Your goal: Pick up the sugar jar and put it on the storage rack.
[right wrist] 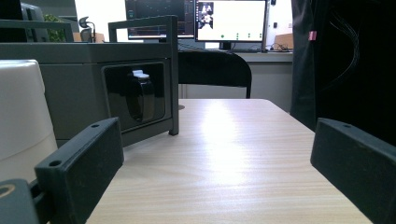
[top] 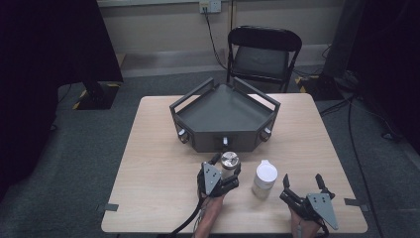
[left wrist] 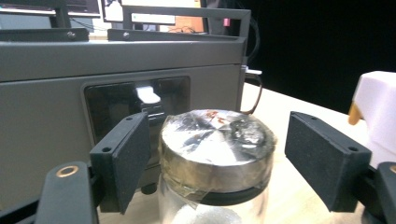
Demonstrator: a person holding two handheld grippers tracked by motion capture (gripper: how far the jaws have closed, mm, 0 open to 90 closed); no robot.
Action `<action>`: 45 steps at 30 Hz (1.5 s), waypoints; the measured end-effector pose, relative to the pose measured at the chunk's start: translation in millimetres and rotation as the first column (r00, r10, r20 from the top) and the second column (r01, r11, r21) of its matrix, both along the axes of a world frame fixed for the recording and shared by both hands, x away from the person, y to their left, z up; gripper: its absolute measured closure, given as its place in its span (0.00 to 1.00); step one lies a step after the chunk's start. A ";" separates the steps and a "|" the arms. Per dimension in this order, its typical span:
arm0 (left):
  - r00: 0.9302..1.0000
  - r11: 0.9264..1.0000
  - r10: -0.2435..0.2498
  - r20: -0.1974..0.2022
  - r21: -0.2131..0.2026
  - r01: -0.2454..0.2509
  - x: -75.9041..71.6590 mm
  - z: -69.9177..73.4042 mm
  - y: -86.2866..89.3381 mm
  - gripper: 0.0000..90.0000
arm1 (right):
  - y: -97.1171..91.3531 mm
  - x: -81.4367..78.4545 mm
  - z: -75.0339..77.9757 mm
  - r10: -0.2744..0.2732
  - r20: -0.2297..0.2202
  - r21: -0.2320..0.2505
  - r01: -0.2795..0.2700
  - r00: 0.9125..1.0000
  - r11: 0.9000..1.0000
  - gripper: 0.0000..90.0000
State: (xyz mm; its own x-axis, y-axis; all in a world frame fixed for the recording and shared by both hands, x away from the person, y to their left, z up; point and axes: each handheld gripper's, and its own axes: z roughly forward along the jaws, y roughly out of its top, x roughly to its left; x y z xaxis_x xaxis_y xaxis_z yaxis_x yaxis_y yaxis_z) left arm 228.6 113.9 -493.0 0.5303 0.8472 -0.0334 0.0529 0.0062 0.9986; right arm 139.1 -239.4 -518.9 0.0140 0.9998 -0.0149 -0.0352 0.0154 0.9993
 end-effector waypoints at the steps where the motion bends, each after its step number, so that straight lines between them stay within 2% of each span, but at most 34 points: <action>1: 1.000 1.000 -0.001 0.001 -0.001 0.001 0.7 -1.1 -0.5 0.27 | 0.0 0.0 0.0 0.000 0.000 0.000 0.000 1.000 1.000 0.02; 4: 1.000 1.000 -0.011 -0.024 -0.016 0.010 4.1 -1.7 -1.1 0.29 | 0.0 0.0 0.0 0.000 0.000 0.000 0.000 1.000 1.000 0.01; 16: 1.000 1.000 0.011 -0.023 0.002 -0.011 8.0 -3.6 -7.3 0.38 | -0.4 -0.1 0.0 0.003 0.000 0.000 -0.003 1.000 1.000 0.02; 28: 0.999 1.000 0.028 -0.023 0.000 -0.028 5.3 -3.4 -10.7 0.39 | -0.5 -0.1 0.0 0.003 0.000 0.000 -0.003 1.000 1.000 0.02; 37: 0.999 0.999 0.038 -0.023 0.015 -0.038 5.2 -0.1 -9.1 0.39 | -0.7 -0.1 0.0 0.004 0.000 0.001 -0.004 1.000 1.000 0.02; 40: 0.999 0.999 0.044 -0.022 0.011 -0.043 4.8 1.0 -7.9 0.39 | -0.8 -0.1 0.0 0.004 0.000 0.001 -0.004 1.000 1.000 0.01; 41: 0.998 0.999 0.050 -0.034 -0.015 -0.051 4.3 2.5 -6.3 0.39 | -0.8 -0.1 0.0 0.005 0.000 0.001 -0.005 1.000 1.000 0.01; 42: 0.998 0.999 0.047 -0.038 -0.023 -0.048 4.5 3.4 -4.8 0.39 | -0.8 -0.1 0.0 0.005 0.000 0.001 -0.005 1.000 1.000 0.01; 45: 0.999 0.999 0.045 -0.029 -0.015 -0.045 4.1 5.8 -3.4 0.39 | -0.7 -0.1 0.0 0.004 0.000 0.001 -0.004 1.000 1.000 0.02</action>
